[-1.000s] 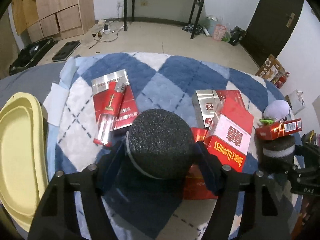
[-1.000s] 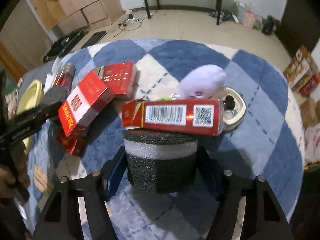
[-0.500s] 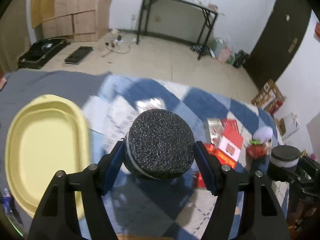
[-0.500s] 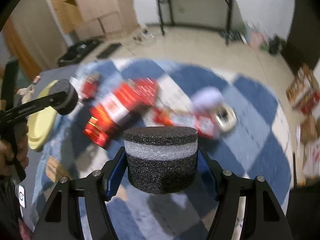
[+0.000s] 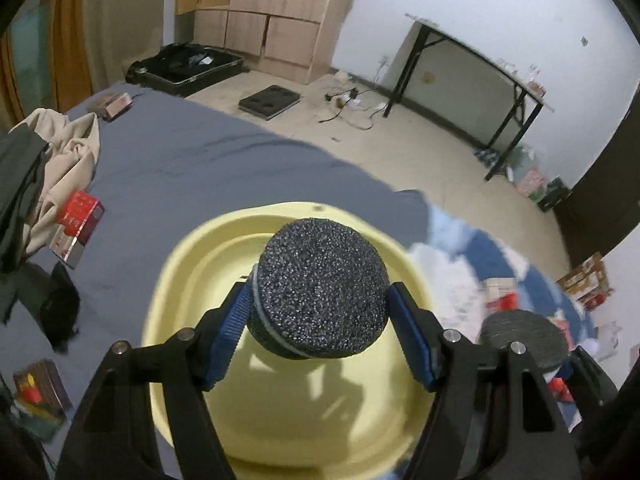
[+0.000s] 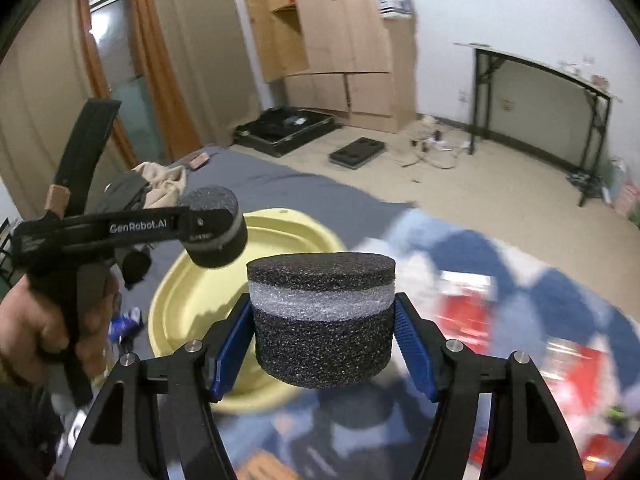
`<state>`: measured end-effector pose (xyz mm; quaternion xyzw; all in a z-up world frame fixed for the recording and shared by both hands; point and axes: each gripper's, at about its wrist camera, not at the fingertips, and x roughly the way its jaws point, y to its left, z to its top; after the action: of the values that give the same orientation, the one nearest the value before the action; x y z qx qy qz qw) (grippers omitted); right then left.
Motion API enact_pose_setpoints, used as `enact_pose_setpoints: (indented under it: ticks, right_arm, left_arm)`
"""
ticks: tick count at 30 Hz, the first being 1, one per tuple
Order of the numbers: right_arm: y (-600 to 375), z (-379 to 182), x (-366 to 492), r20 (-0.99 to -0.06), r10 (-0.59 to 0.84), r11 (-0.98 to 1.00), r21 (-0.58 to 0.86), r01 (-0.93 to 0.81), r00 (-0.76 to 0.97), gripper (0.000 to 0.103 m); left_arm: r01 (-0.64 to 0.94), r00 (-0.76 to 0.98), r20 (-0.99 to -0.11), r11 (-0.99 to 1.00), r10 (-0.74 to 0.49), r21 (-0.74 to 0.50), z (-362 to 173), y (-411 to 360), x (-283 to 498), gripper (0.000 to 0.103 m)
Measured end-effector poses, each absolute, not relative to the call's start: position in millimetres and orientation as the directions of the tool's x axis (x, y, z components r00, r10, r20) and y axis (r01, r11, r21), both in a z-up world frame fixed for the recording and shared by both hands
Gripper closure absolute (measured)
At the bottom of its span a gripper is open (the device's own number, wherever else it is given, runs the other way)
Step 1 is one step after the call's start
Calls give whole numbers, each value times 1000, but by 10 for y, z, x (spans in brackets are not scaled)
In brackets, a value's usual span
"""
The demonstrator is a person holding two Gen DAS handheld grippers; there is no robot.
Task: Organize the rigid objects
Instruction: 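Carry the foam cylinder to the yellow tray and release it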
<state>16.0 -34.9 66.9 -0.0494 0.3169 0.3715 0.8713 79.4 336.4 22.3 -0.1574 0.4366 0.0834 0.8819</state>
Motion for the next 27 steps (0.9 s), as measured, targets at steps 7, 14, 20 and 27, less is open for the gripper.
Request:
enact_pose_setpoints:
  ticks: [7,14,20,27]
  right_arm:
    - [566,231,275,-635,576,662,-6,-750,514,36]
    - [922,-16,431,-683,520,660,-61,-749,513,36]
    - [1171,-98,532,-696,496,652,-97,-752,520,33]
    - [787,220,273,-642,561,646,-55,-762,522,4]
  left_arm:
    - [-290,556,-831,941,17,-174,-259,3503,1070,32]
    - [-300,536,-843,923,-44,-239,-606,3532,1014,31]
    - [-306,535,-843,918,-53,-252,-587,3594,994,23]
    - [-321,669,-743,891,-26,-320,-30,3524,796,0]
